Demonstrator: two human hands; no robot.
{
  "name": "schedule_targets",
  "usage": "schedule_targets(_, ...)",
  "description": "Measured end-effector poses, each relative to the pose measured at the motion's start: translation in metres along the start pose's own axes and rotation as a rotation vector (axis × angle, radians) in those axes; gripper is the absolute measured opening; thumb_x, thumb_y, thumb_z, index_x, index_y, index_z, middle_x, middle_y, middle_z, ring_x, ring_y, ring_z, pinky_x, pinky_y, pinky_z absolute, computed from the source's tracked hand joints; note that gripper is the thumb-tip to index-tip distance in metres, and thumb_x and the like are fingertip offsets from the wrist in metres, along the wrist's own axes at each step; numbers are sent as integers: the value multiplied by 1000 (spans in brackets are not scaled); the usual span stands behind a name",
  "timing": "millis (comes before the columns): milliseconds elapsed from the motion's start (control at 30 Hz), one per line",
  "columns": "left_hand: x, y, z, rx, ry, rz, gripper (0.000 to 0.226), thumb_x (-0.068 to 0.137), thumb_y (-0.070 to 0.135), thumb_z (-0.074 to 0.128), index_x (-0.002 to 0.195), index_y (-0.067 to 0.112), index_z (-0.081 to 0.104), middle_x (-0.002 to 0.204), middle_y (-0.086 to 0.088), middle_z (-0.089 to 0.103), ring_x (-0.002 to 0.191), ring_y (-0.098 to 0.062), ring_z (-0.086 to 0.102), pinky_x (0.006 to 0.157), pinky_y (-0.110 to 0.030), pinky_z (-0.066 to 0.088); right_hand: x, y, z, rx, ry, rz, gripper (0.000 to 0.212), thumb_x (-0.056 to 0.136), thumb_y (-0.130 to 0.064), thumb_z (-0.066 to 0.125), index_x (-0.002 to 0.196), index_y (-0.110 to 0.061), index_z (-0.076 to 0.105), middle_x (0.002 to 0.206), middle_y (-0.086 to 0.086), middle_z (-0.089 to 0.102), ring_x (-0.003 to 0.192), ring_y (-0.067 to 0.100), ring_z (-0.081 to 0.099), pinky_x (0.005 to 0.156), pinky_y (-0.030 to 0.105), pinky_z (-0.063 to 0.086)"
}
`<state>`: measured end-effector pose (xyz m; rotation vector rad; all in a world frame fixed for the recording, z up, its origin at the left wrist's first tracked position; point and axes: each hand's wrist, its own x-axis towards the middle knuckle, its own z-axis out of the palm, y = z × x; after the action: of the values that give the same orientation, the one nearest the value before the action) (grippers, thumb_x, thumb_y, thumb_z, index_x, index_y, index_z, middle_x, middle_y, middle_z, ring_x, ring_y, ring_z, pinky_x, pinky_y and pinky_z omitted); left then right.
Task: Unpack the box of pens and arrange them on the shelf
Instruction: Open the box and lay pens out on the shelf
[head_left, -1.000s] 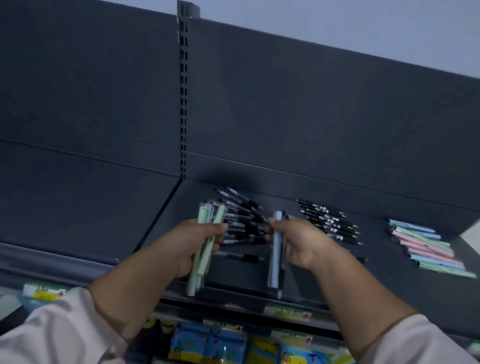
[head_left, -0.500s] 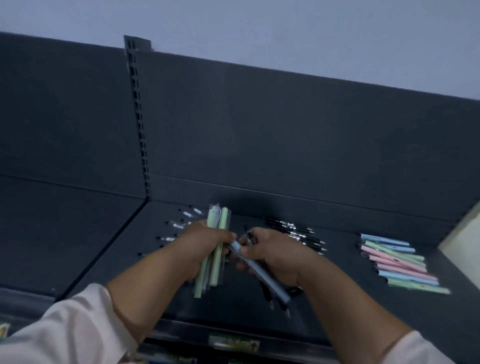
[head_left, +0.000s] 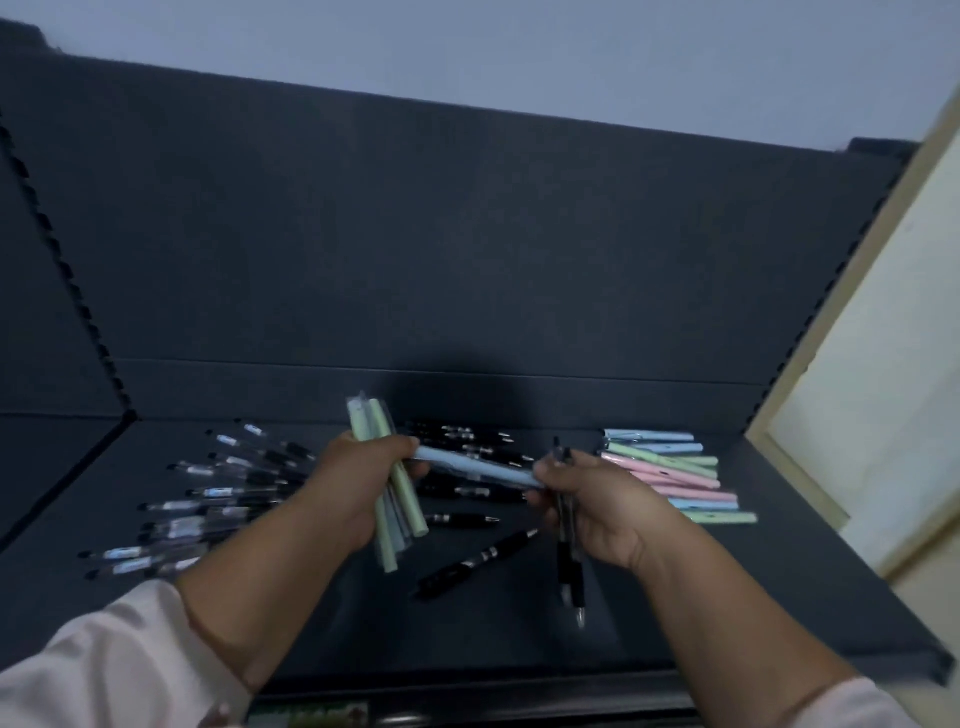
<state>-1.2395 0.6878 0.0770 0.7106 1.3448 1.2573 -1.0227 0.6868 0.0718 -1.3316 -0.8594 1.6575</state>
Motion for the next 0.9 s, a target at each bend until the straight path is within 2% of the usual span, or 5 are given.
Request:
schedule_targets(100, -5, -14, 33, 51, -146, -56, 14, 85, 12, 69, 95, 12, 58, 82, -7, 69, 65, -16, 68, 62, -30, 52, 3, -1, -36, 107, 143, -6, 20, 91, 2, 55, 78, -14, 53, 58, 2, 56, 43, 7, 55, 35, 15, 36)
schedule_targets(267, -9, -30, 80, 99, -309, -172, 8, 88, 17, 66, 94, 13, 64, 83, -5, 69, 73, -17, 66, 60, -29, 51, -5, -8, -108, 102, 334, -31, 18, 96, -8, 52, 114, -8, 57, 64, 3, 54, 41, 5, 50, 35, 16, 36)
schedule_targets(533, -15, -46, 127, 27, -442, -343, 13, 97, 14, 51, 107, 12, 60, 96, -12, 69, 83, -26, 67, 68, -37, 52, -30, -6, -171, -231, 472, 85, 5, 97, -13, 52, 92, -12, 51, 62, 6, 51, 40, 11, 41, 41, 17, 31)
schedule_targets(733, -16, -48, 141, -97, -466, -380, 15, 98, 12, 47, 105, 12, 61, 106, -14, 68, 93, -31, 66, 82, -44, 51, -30, -4, -161, -560, 678, -166, 14, 92, -6, 50, 97, -15, 59, 83, 5, 62, 74, 23, 61, 60, 29, 44)
schedule_targets(900, -14, -47, 146, -237, -433, -338, 16, 98, 16, 47, 105, 14, 61, 110, -11, 69, 100, -28, 65, 80, -40, 50, -31, -3, -105, -200, 322, -112, 11, 95, -5, 51, 99, -13, 57, 85, 3, 62, 64, 16, 60, 45, 19, 45)
